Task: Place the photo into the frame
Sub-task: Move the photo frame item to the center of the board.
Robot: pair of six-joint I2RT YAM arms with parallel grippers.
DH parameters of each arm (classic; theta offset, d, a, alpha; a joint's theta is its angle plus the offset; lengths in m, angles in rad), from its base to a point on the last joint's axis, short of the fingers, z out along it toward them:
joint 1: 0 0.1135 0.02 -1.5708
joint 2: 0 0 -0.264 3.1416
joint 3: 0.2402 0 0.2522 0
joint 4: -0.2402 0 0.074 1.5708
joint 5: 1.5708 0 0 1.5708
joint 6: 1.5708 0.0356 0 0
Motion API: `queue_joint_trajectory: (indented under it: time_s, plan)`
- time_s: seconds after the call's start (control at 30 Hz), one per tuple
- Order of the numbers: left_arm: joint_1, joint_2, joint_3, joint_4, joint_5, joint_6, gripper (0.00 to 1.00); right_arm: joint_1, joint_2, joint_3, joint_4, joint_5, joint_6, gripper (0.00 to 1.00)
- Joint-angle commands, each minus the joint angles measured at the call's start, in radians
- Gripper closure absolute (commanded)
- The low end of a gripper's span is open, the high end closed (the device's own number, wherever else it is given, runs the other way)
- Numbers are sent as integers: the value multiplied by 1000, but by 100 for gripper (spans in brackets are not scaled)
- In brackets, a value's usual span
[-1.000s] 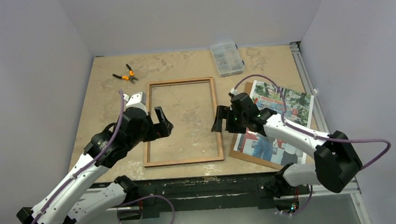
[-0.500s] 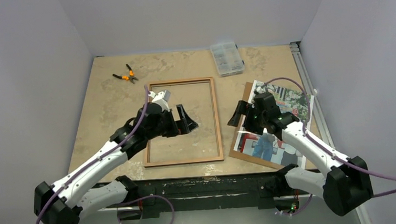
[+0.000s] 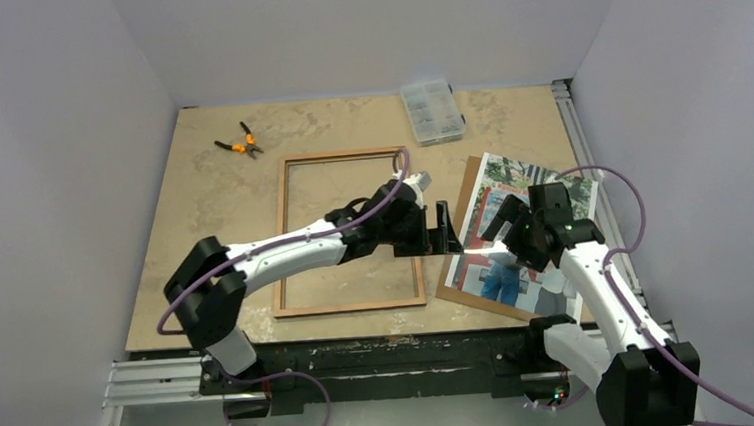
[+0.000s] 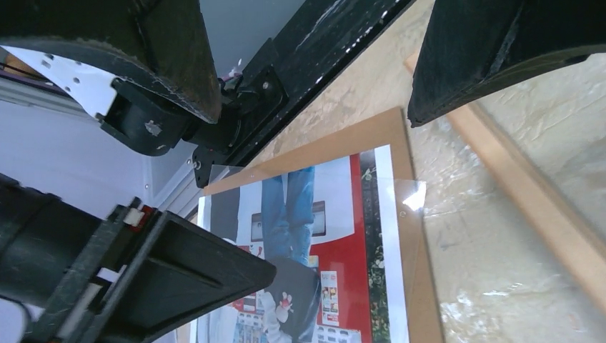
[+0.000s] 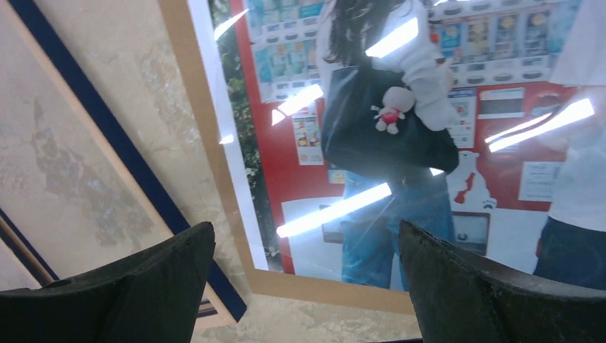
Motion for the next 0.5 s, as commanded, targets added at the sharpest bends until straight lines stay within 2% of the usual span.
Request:
queue_joint_trajectory:
  time_s: [0.0, 0.27, 0.47]
  plan:
    - [-24, 107, 94, 13, 37, -35, 0, -58, 2, 54, -81, 95, -11, 1]
    - [-29, 176, 179, -124, -43, -9, 0, -190, 86, 51, -62, 97, -1, 1]
    - [-33, 244, 226, -141, -29, 5, 0, -209, 143, -13, 19, 117, 30, 2]
